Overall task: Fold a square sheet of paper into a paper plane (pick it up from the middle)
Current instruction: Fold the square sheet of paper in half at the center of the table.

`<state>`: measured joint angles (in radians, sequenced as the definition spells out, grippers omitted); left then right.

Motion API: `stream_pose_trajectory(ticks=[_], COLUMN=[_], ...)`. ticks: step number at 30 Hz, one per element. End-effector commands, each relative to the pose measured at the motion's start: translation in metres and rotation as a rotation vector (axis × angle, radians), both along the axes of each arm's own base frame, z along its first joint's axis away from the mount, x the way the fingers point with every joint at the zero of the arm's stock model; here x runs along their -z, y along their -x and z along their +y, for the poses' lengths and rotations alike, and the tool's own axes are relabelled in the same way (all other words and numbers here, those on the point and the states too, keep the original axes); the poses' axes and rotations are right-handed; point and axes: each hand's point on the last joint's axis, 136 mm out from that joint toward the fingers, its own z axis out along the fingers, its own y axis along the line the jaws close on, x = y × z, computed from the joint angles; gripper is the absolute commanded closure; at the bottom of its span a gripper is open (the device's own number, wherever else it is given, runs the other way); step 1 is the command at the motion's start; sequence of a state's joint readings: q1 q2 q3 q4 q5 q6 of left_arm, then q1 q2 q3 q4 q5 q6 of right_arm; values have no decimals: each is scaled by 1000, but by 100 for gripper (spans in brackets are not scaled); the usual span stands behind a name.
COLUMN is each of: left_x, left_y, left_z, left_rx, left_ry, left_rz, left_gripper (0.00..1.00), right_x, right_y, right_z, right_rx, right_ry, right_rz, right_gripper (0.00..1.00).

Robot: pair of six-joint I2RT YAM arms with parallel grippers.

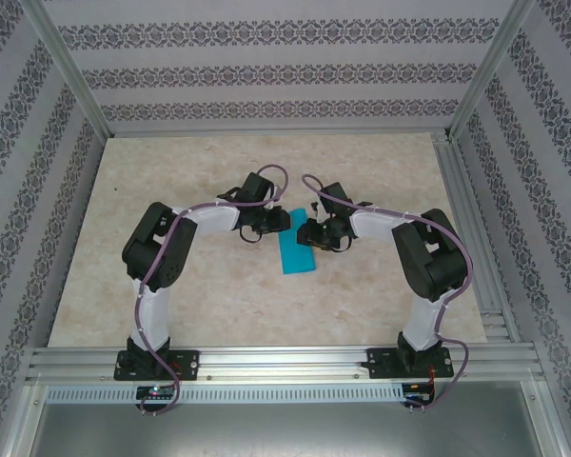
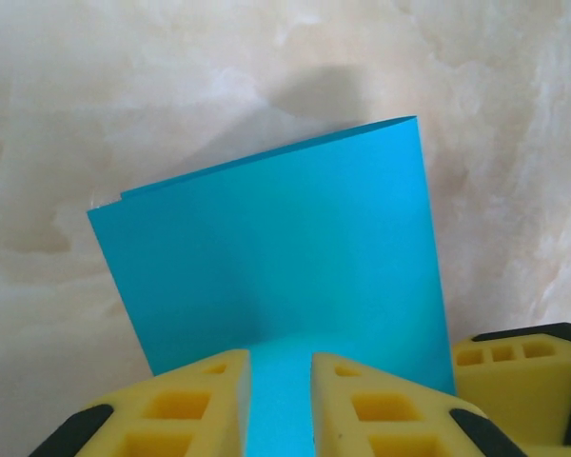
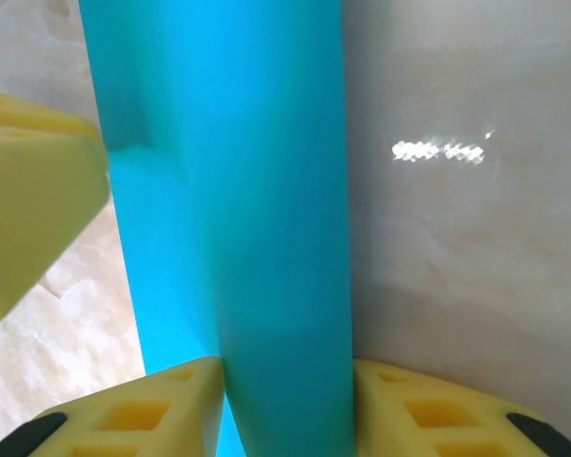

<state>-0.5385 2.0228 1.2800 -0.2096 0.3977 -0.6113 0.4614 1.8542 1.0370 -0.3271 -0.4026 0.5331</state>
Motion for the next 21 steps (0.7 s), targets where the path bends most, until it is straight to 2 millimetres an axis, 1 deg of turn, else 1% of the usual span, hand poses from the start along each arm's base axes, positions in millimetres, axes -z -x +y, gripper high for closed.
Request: stream_pose_trajectory(ticks=[1,9,21], left_x=[-24,-23,-19], left_y=[-6,-6,-4], left_z=[-4,-1,-2], left_rx=[-22,-35,-27], left_ry=[29,22,27], left_rz=[-73,-80,-70], left_gripper=[75,74,74], right_x=[20,24,30], right_y=[5,5,6], right_z=[-18,-26,-30], right_rx=[48,90,124], right_ry=[57,57,24], right_rz=[32,50,66], right_gripper=[61,66,69])
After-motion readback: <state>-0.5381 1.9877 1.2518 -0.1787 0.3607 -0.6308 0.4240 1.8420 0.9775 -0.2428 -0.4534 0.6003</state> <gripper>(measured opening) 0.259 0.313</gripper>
